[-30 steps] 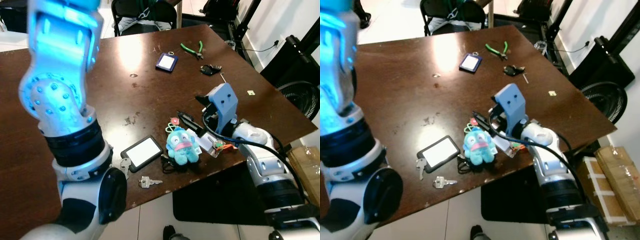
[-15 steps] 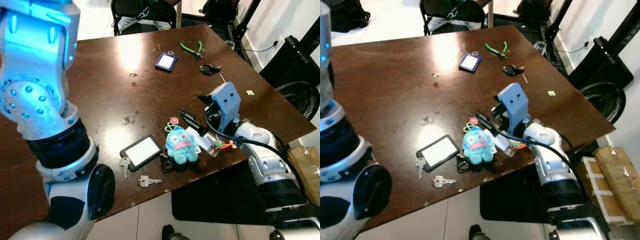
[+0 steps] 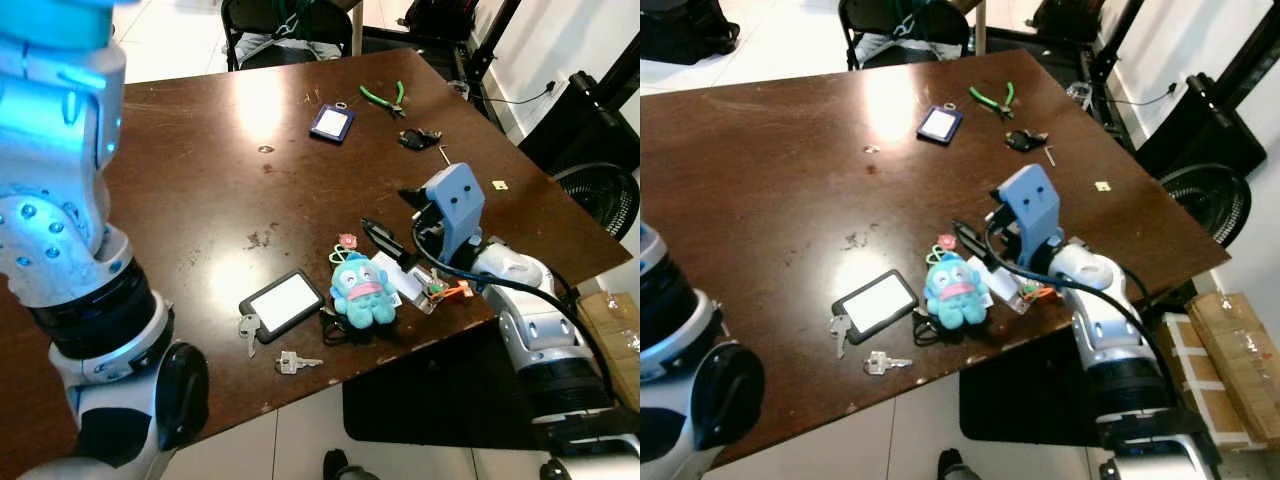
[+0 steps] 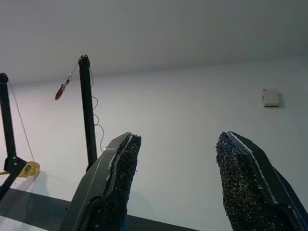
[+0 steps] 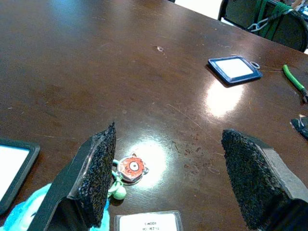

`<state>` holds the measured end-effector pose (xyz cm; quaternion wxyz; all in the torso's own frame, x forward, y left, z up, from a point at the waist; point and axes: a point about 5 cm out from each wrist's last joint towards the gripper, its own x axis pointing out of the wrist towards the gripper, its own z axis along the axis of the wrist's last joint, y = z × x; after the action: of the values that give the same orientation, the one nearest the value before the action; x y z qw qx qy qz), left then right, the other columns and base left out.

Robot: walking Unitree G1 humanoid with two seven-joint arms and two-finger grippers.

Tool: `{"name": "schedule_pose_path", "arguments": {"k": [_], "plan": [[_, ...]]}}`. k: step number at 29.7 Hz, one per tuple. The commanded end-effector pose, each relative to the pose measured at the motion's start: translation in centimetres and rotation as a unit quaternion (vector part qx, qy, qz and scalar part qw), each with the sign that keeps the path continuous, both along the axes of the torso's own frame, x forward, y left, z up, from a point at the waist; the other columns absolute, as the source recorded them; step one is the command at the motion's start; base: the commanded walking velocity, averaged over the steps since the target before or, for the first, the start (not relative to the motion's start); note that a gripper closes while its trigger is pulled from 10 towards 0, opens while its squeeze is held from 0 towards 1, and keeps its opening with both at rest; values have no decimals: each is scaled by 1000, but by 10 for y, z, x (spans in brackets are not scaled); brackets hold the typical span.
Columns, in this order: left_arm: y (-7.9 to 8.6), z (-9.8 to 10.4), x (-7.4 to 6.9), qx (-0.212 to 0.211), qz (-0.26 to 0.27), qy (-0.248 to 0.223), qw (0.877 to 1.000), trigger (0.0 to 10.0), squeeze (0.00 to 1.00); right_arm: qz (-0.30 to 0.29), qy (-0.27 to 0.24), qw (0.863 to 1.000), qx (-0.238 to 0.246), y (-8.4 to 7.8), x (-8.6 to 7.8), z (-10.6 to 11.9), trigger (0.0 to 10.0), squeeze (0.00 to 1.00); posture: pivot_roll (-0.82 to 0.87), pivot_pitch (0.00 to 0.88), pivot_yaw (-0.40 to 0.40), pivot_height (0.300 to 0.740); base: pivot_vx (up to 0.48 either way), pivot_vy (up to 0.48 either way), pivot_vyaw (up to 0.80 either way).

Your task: Hang keys on a hook

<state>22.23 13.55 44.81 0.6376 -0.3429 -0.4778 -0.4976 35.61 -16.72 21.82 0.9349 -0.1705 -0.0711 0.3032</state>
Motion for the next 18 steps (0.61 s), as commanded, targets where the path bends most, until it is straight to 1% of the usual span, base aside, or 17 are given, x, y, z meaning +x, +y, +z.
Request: {"name": "schedule_pose_path", "arguments": {"k": [1, 4, 5, 6, 7, 8, 9, 13, 14, 15, 17, 18], "plan": [[0, 0, -12, 5, -7, -26, 1000, 10000, 0, -5, 1, 1000, 6, -5, 1, 0, 10000, 0, -99, 160, 7, 740, 0, 0, 0], [3, -4, -13, 10, -4, -29, 1000, 10000, 0, -5, 2, 1000, 7, -5, 0, 0, 10000, 0, -100, 160, 6, 740, 0, 0, 0], [11, -7, -7, -12, -5, -4, 1000, 10000, 0, -4, 1, 1000, 8, -5, 0, 0, 10000, 0, -95, 159, 9, 740, 0, 0, 0], [18, -13, -1, -25, -4, 24, 999, 10000, 0, -4, 1, 1000, 9, -4, 0, 0, 10000, 0, -95, 159, 11, 740, 0, 0, 0], [22, -24, 8, -22, 13, 55, 998, 10000, 0, -4, 0, 1000, 10, -4, 0, 0, 10000, 0, -97, 157, 12, 740, 0, 0, 0], [22, -24, 8, -22, 13, 55, 998, 10000, 0, -4, 0, 1000, 10, -4, 0, 0, 10000, 0, -97, 157, 12, 740, 0, 0, 0], [21, -33, 18, 2, 40, 102, 994, 10000, 0, -4, 0, 1000, 14, -4, -1, 0, 10000, 0, -87, 160, 14, 740, 0, 0, 0], [21, -33, 18, 2, 40, 102, 994, 10000, 0, -4, 0, 1000, 14, -4, -1, 0, 10000, 0, -87, 160, 14, 740, 0, 0, 0], [18, -46, 34, 59, 88, 154, 982, 10000, 0, -4, 2, 1000, 21, -3, -3, -1, 10000, 0, -89, 163, 15, 740, 0, 0, 0], [-4, -84, 59, 148, 144, 242, 948, 10000, 0, -4, 5, 1000, 30, -1, -6, -4, 10000, 0, -83, 171, 22, 740, 0, 0, 0], [-4, -84, 59, 148, 144, 242, 948, 10000, 0, -4, 5, 1000, 30, -1, -6, -4, 10000, 0, -83, 171, 22, 740, 0, 0, 0], [-22, -129, 72, 233, 198, 310, 900, 10000, 0, -2, 9, 999, 39, 1, -9, -7, 10000, 0, -84, 177, 22, 740, 0, 0, 0]]}}
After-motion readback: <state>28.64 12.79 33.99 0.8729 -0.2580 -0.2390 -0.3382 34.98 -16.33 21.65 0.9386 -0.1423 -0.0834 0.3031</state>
